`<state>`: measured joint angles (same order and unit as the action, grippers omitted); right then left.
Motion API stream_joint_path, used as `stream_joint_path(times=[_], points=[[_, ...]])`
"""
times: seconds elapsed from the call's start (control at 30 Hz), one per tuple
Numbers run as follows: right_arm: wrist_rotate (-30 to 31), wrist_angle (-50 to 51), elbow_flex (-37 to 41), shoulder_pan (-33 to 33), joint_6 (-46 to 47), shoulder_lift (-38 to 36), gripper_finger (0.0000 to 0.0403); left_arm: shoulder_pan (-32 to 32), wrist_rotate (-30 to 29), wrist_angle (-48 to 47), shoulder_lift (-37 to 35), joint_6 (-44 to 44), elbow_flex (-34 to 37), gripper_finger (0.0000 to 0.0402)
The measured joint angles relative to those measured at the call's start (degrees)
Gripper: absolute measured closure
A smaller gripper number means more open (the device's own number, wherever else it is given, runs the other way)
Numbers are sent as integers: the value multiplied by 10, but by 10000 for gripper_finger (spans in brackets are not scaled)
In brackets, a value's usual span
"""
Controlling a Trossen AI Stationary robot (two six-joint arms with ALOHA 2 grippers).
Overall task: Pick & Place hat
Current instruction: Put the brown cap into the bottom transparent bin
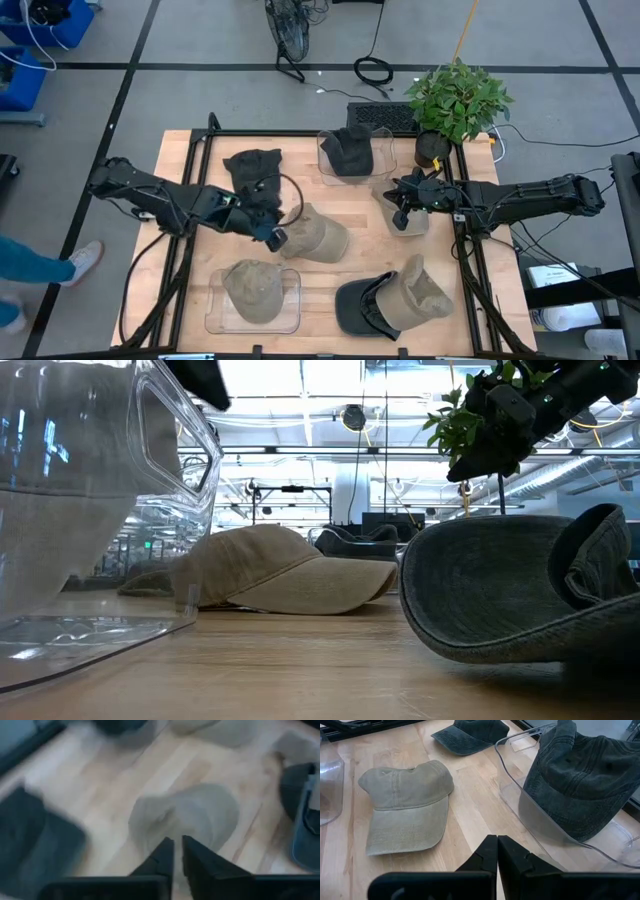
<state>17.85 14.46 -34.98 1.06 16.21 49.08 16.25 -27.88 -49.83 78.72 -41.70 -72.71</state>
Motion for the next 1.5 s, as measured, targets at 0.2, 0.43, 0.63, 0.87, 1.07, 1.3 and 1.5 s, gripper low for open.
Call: stream_joint_path(times=[0.2,0.43,0.63,0.87,1.07,1.3,1.5], points=[[0,0,0,0,2,0,403,-11,-8,109,0,157,0,392],[-1,0,0,-6,73,0,403,1,16,156,-2,240,26,398],[21,-7,-1,-63,133,1,403,12,28,285,-56,246,179,400],[124,26,-72,-130,185,43,403,11,70,414,-156,232,341,400],[136,150,-242,-134,202,175,403,10,84,410,-259,233,420,400],[-2,480,-450,-143,384,338,403,9,89,411,-345,303,441,399],[-107,627,-481,-234,631,383,403,-4,105,400,-372,362,442,396]])
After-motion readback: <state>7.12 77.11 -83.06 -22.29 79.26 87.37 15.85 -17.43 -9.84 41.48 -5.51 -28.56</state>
